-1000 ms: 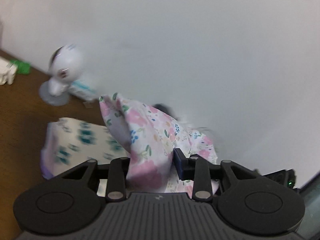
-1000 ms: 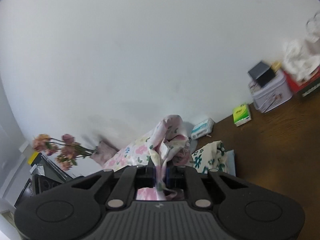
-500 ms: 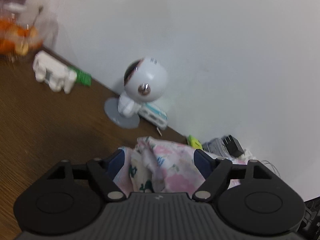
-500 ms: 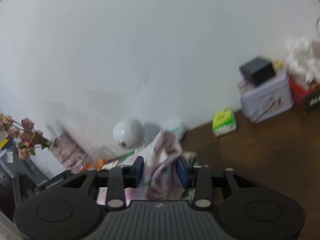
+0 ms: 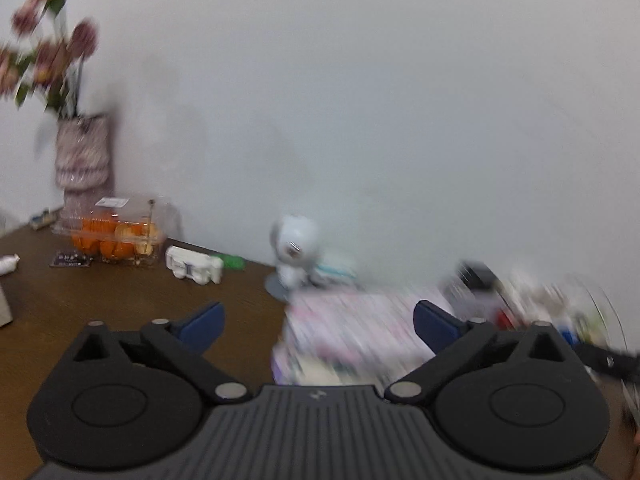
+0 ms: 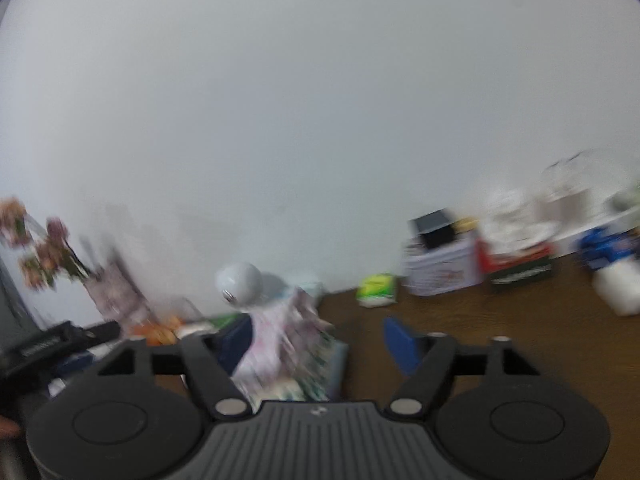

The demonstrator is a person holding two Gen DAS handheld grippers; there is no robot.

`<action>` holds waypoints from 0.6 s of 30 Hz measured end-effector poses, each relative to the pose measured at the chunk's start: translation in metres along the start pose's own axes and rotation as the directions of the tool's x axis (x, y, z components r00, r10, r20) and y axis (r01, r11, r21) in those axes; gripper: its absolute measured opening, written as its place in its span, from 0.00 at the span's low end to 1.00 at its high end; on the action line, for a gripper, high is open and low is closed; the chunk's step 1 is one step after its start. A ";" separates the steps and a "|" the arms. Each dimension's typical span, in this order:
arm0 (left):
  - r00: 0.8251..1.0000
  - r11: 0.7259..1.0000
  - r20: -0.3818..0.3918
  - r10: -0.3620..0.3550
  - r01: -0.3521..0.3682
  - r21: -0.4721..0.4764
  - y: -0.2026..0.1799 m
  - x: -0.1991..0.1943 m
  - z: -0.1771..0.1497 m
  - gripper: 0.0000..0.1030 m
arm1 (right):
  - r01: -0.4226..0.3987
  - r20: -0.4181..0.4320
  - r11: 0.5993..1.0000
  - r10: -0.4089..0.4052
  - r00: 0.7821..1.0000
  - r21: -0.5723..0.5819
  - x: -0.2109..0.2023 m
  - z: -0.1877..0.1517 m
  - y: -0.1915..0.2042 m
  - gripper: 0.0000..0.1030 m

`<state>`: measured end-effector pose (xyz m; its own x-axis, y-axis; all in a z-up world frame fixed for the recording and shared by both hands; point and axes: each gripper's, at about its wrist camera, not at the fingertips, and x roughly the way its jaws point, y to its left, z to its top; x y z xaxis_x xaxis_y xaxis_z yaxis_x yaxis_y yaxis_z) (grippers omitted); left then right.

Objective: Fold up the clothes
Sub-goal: 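Open the left gripper and withdraw both grippers from the stack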

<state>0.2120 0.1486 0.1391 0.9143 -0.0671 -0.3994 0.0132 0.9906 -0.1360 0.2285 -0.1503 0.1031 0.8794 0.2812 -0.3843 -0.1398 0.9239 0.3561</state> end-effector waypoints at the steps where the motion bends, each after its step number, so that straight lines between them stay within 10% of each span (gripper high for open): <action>1: 1.000 0.999 -0.014 -0.013 0.013 0.038 -0.013 -0.017 -0.014 1.00 | 0.030 -0.014 0.999 -0.031 0.999 -0.029 -0.021 -0.011 0.002 0.84; 7: 0.977 0.982 -0.201 -0.073 0.105 0.156 -0.078 -0.098 -0.128 1.00 | 0.131 -0.196 0.955 -0.186 0.963 -0.265 -0.118 -0.114 0.006 0.90; 12: 0.952 0.976 -0.307 0.009 0.059 0.211 -0.112 -0.127 -0.199 1.00 | 0.178 -0.283 0.943 -0.259 0.924 -0.282 -0.169 -0.187 -0.016 0.90; 18: 0.968 0.955 -0.240 0.068 0.007 0.296 -0.133 -0.136 -0.226 1.00 | 0.204 -0.230 0.930 -0.280 0.932 -0.307 -0.191 -0.213 -0.025 0.94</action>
<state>-0.0058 -0.0006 0.0067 0.7890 -0.0266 -0.6139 0.1387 0.9810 0.1357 -0.0325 -0.1723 -0.0139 0.7541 0.0628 -0.6537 -0.0903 0.9959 -0.0086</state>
